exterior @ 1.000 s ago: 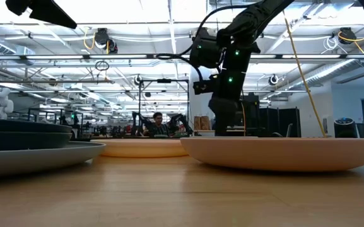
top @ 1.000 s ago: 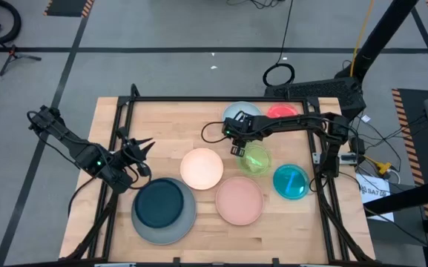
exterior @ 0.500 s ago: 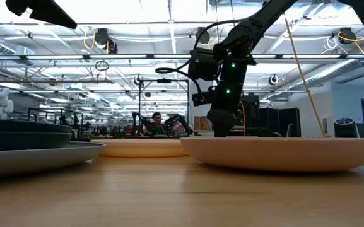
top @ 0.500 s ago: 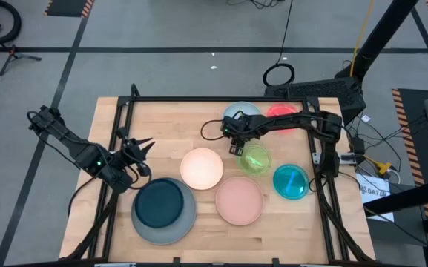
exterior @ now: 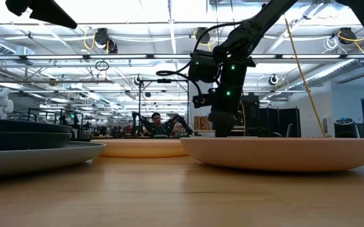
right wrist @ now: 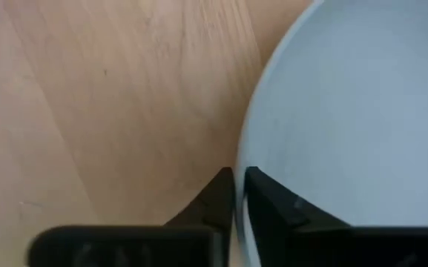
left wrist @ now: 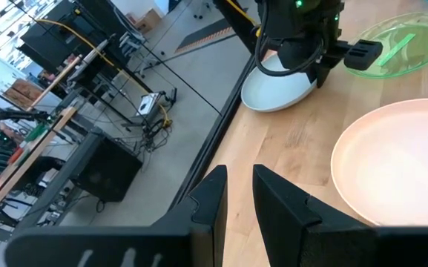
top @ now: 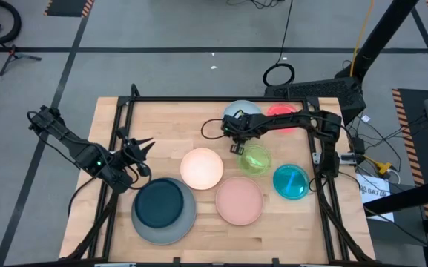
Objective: Stack plastic plates
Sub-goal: Stack the light blue plate on top of the blue plate
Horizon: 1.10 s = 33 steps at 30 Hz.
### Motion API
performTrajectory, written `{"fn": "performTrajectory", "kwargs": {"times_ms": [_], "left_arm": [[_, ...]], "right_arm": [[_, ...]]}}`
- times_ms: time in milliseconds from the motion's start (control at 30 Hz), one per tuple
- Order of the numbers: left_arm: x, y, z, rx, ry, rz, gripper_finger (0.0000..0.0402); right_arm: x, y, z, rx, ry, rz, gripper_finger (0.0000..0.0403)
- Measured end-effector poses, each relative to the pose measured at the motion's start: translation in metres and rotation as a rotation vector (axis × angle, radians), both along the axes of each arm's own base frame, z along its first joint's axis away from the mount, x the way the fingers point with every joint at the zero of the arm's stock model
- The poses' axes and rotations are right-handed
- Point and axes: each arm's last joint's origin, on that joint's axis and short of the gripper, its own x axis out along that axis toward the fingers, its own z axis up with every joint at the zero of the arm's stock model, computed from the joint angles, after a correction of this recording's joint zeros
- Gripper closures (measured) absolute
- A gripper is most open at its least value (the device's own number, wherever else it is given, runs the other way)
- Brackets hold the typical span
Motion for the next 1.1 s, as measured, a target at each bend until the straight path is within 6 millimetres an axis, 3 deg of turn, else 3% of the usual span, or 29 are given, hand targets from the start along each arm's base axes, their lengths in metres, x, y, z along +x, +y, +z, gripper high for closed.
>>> {"fn": "performTrajectory", "kwargs": {"times_ms": [100, 267, 500, 767, 933, 1100], "left_arm": [[0.000, 0.000, 0.000, 0.000, 0.000, 0.000, 0.0328], [0.000, 0.000, 0.000, 0.000, 0.000, 0.000, 0.0328], [0.000, 0.000, 0.001, 0.018, -0.013, 0.012, 0.0328], [0.000, 0.000, 0.001, 0.018, -0.016, 0.014, 0.0328], [0.000, 0.000, 0.001, 0.019, -0.016, 0.014, 0.0328], [0.000, 0.001, 0.002, 0.058, -0.030, 0.030, 0.0328]], "right_arm": [[0.000, 0.000, 0.001, -0.020, 0.009, 0.018, 0.0393], [0.004, 0.006, 0.007, -0.079, 0.054, 0.044, 0.0392], [0.035, 0.034, 0.045, -0.156, -0.010, 0.170, 0.0397], [0.064, 0.112, 0.088, -0.164, -0.144, 0.402, 0.0399], [0.066, 0.165, 0.101, -0.175, -0.188, 0.567, 0.0399], [0.064, 0.203, 0.106, -0.120, -0.234, 0.683, 0.0399]]}}
